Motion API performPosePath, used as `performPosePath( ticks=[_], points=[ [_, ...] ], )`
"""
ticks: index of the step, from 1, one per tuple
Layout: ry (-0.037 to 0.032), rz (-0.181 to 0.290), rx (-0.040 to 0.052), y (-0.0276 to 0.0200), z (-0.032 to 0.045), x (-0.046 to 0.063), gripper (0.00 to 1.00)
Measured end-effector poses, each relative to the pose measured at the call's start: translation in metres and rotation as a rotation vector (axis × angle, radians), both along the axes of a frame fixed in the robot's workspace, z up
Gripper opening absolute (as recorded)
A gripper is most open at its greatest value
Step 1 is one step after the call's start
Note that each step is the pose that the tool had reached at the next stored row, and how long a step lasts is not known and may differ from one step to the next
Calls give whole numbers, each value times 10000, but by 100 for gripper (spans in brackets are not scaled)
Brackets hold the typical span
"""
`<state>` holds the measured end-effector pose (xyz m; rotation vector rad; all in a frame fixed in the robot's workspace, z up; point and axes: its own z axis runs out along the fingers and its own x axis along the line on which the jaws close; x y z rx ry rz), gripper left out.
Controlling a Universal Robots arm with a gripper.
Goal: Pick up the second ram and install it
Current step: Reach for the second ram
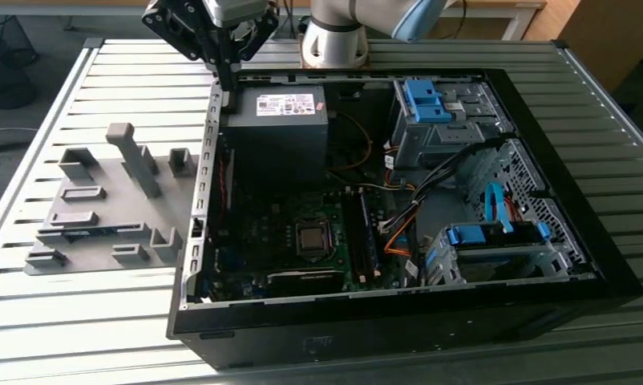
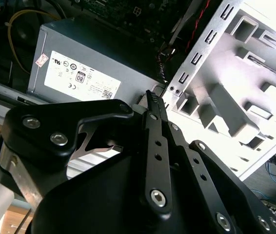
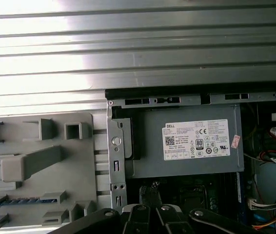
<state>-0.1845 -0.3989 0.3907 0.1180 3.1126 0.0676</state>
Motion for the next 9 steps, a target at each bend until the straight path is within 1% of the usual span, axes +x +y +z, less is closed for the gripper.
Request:
performPosePath(
  ticks=[9],
  points=[
    [0,0,0,0,-3,-53,11]
  ],
)
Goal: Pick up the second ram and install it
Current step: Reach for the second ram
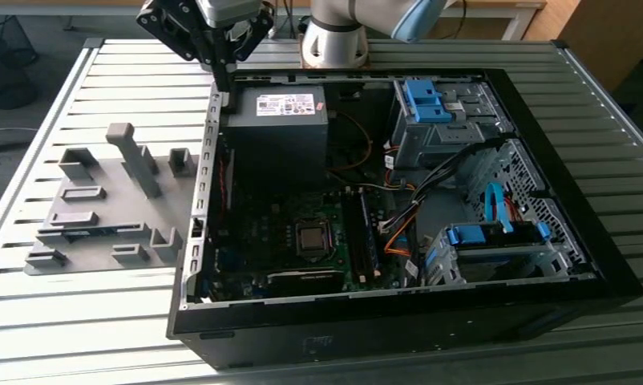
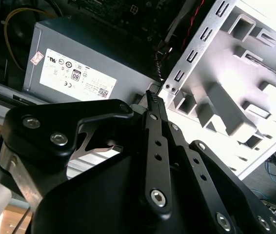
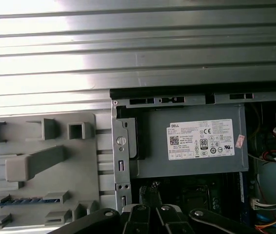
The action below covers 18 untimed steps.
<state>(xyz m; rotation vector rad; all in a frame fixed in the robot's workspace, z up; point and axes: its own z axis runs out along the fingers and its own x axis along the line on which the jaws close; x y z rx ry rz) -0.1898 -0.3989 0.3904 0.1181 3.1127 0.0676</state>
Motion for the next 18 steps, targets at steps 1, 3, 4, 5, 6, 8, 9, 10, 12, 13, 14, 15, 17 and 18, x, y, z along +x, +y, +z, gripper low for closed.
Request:
performPosePath(
  ticks=[1,3,4,5,6,8,9,10,12,13,14,15,17,18],
  points=[
    [0,1,0,0,0,-7,11],
    [0,1,0,0,-1,-22,11],
    [0,1,-1,0,-1,-31,11],
    [0,0,0,0,-2,-40,11],
    [0,1,0,0,-2,-50,11],
    [-1,1,1,0,-3,-69,11],
    [0,1,0,-2,-4,-79,11],
    [0,1,0,-6,-4,-88,11],
    [1,1,-1,-20,-6,-107,11],
    [0,2,-1,-31,-7,-119,11],
    [-1,1,1,-39,-8,-129,11],
    [0,0,0,-42,-8,-137,11],
    [0,1,0,-42,-9,-137,11],
    [-1,2,0,-43,-8,-137,11]
  ],
)
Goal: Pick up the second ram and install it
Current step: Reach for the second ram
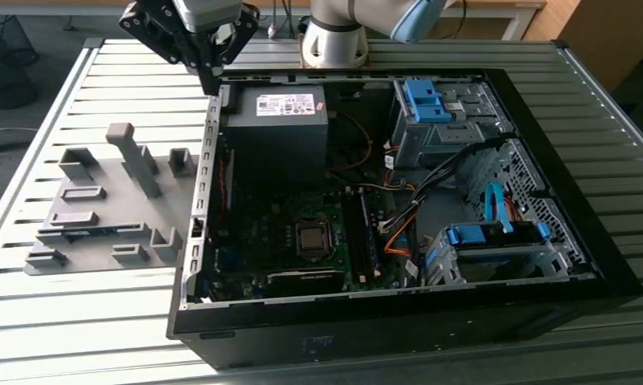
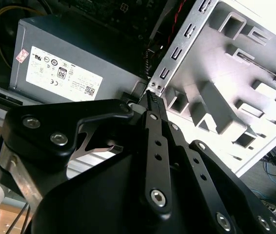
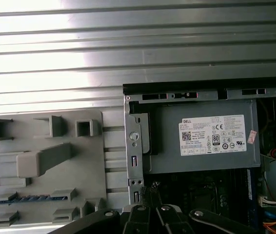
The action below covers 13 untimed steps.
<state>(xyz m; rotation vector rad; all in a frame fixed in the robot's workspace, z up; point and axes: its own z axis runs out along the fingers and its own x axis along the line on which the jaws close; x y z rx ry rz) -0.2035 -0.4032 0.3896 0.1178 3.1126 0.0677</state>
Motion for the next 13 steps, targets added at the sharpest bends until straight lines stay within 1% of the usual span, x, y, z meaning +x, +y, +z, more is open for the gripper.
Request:
performPosePath(
  ticks=[3,7,13],
  points=[
    [1,-1,-1,-5,1,-5,11],
    [0,0,0,-33,0,-39,11],
    [0,-1,0,-60,0,-163,11]
  ],
)
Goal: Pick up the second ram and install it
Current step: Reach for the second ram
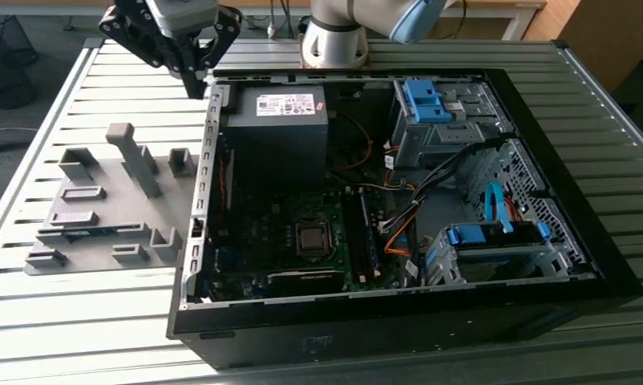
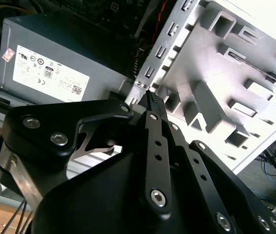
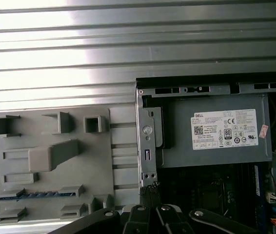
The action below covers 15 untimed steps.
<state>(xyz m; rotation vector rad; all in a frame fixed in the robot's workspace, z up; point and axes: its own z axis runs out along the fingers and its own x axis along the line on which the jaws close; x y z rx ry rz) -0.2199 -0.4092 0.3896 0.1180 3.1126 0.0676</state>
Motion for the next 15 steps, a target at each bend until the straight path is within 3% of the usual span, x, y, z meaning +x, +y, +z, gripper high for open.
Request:
performPosePath(
  ticks=[6,15],
  points=[
    [0,0,1,-3,0,-129,11],
    [0,-2,0,-3,0,-145,11]
  ],
)
